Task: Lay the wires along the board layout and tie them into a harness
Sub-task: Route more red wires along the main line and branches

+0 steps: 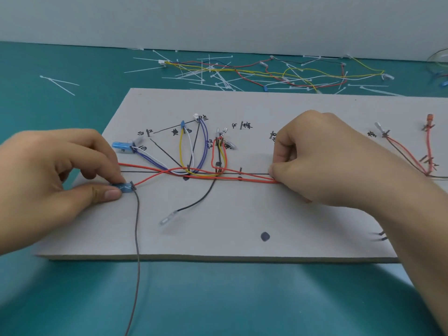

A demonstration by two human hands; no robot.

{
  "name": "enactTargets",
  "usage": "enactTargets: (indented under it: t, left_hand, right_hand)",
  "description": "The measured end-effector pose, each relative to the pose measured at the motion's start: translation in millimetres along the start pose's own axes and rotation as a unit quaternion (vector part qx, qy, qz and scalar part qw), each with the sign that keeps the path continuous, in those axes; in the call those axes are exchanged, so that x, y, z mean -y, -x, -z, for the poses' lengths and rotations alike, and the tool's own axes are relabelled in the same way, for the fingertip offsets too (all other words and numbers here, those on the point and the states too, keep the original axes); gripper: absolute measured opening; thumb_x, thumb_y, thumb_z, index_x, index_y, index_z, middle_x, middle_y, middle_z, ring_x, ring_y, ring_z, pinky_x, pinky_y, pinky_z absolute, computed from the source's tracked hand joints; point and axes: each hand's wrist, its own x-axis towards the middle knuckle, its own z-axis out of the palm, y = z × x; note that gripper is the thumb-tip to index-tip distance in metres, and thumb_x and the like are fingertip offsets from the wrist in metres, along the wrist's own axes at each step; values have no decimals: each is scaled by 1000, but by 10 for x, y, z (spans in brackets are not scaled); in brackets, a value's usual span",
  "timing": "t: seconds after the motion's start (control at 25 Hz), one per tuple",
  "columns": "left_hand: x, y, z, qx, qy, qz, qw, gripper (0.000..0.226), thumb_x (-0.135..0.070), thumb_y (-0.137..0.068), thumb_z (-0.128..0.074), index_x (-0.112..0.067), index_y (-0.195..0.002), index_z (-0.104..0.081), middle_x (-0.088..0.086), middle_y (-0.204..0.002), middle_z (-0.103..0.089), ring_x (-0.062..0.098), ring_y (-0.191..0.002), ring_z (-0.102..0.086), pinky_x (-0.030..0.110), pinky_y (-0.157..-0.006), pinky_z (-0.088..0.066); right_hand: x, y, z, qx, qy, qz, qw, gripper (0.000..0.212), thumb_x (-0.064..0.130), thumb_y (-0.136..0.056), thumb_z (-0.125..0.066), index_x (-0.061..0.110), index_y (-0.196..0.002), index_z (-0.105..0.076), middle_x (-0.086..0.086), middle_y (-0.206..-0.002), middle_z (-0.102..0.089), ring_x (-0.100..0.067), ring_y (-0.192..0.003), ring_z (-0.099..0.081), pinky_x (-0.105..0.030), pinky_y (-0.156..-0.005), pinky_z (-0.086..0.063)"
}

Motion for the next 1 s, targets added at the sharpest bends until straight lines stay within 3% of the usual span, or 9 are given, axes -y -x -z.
enactTargets:
  t: [0.24,0.44,0.52,0.6,0.72,0.88,1.0]
  left_hand:
    - [18,-55,-2,61,-34,-27,997,30,-66,-88,-59,-56,-113,-71,-20,-108,-70,6,-73,-64,9,-53,-38]
    - [-210,-176,26,68,-34,-4,997,39,-81,-79,-56,-61,-111,-67,-27,-94,-71,6,-61,-63,11,-46,-38]
    - [-384,-287,78,74,-42,-30,996,45,-86,-75,-55,-60,-110,-68,-27,-93,-71,6,-61,-63,12,-45,-41]
    - [-622,-485,130,57,-5,-56,997,36,-81,-74,-65,-58,-102,-71,-24,-84,-71,9,-56,-61,16,-50,-48]
    - [-877,-875,0,68,52,-58,995,18,-60,-71,-75,-53,-87,-75,-19,-73,-70,3,-56,-59,15,-45,-46]
    - [-930,-1031,-239,117,95,-67,986,11,-47,-70,-81,-40,-78,-80,-1,-76,-74,21,-68,-63,44,-68,-56]
    - [-845,-994,-286,116,112,-66,985,12,-45,-71,-81,-34,-78,-81,-3,-79,-75,24,-71,-64,49,-73,-55]
  right_hand:
    - [23,-6,3,3,-9,-11,1000,11,13,-75,-61,14,-65,-67,-1,-60,-63,-24,-55,-66,-30,-50,-54]
    - [18,-13,-18,-1,-6,-12,1000,11,17,-76,-64,14,-66,-67,-1,-66,-64,-23,-61,-64,-26,-49,-45]
    - [18,-5,-25,2,-9,-4,1000,11,19,-78,-65,16,-67,-66,1,-66,-64,-19,-62,-63,-27,-50,-43]
    - [25,7,-31,19,-14,9,1000,12,26,-82,-68,21,-71,-66,7,-66,-63,-11,-62,-61,-26,-51,-41]
    - [21,28,-19,44,-16,29,998,19,46,-83,-69,28,-76,-65,10,-70,-64,-3,-62,-58,-28,-54,-40]
    - [21,26,-2,69,-27,41,996,35,66,-69,-60,34,-82,-64,11,-69,-64,-1,-65,-58,-30,-56,-42]
    - [-5,-30,-40,62,-37,43,996,31,61,-73,-64,32,-82,-64,12,-64,-63,-5,-58,-56,-29,-55,-41]
